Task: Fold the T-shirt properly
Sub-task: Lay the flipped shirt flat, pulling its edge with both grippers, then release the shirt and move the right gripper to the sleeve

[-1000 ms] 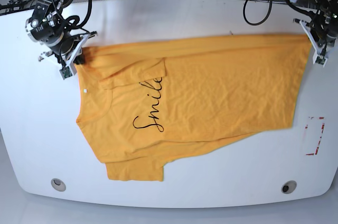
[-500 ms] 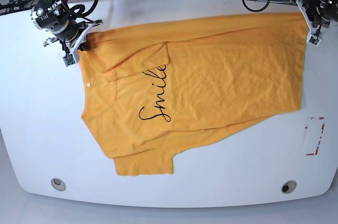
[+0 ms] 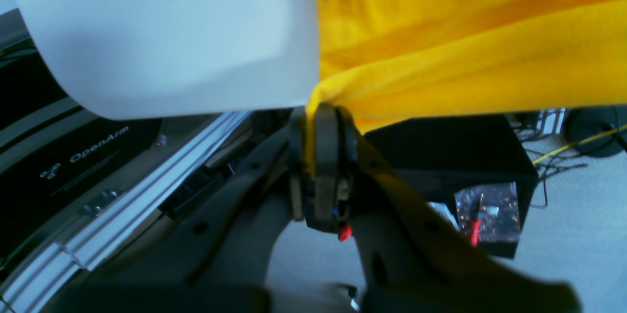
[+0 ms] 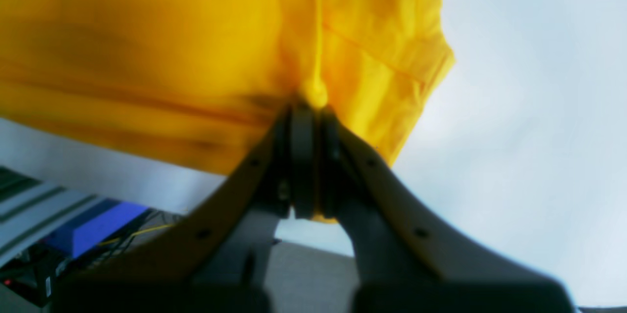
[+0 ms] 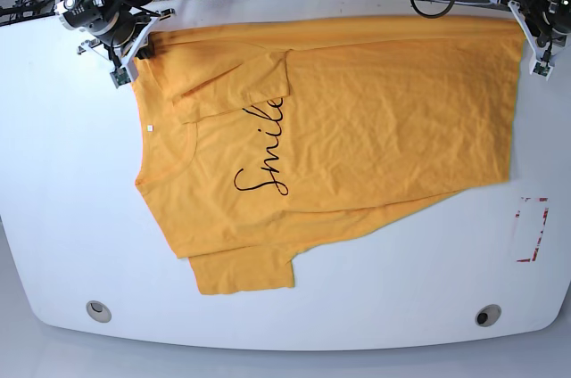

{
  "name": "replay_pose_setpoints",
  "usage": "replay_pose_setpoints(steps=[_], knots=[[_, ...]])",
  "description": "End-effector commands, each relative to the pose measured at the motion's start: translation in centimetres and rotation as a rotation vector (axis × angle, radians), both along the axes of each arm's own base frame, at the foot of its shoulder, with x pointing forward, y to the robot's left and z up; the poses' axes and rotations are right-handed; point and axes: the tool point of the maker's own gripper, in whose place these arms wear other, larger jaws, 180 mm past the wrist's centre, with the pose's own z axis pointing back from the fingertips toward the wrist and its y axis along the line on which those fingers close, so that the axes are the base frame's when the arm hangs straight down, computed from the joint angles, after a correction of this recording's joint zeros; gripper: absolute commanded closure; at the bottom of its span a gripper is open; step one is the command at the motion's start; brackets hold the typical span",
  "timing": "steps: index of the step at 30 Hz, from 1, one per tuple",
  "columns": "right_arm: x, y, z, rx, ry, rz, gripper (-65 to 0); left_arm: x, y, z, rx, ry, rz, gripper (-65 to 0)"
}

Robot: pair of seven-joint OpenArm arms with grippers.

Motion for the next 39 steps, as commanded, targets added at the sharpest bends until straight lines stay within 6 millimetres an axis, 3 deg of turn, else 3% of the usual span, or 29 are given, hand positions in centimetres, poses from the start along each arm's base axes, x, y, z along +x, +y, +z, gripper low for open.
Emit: replay_pose_setpoints(steps=[1, 9, 17, 21, 24, 28, 31, 34, 39], knots=[[-0.1, -0.8, 0.5, -0.03, -0.009, 0.0, 0.0, -1.0, 1.1, 0.7, 0.051, 0.031, 0.0, 0.0], [-1.5, -0.9, 0.0, -0.037, 0.026, 0.001, 0.0, -4.8, -0.2, -1.2, 0.006, 0.117, 0.028, 0.0], [-1.3, -0.8, 0.1, -0.03, 0.019, -0.001, -2.5, -4.4, -1.3, -1.7, -0.023, 0.103, 0.034, 0.0], [-1.2, -0.9, 0.1, -0.033, 0.019, 0.001, -11.1, -3.1, -1.0, -1.2, -0.014, 0.07, 0.035, -2.4], [-1.2, -0.8, 0.2, -0.035, 0.016, 0.002, -21.4, -2.9, -0.9, -1.2, -0.013, 0.067, 0.031, -11.1], [-1.2, -0.8, 0.2, -0.032, 0.016, 0.001, -41.5, -2.2, -0.4, -0.6, 0.007, 0.058, 0.017, -25.4], [-1.0, -0.7, 0.3, -0.027, 0.008, 0.001, -52.8, -0.7, -0.3, -0.2, 0.007, 0.014, 0.016, -30.8], [0.2, -0.3, 0.9, 0.013, -0.037, -0.008, -56.4, 0.4, -0.3, 0.2, 0.005, -0.02, 0.017, -30.4], [2.2, -0.6, 3.0, 0.115, -0.154, -0.067, -54.5, 3.5, 0.0, 1.7, 0.01, -0.116, 0.027, -30.7]])
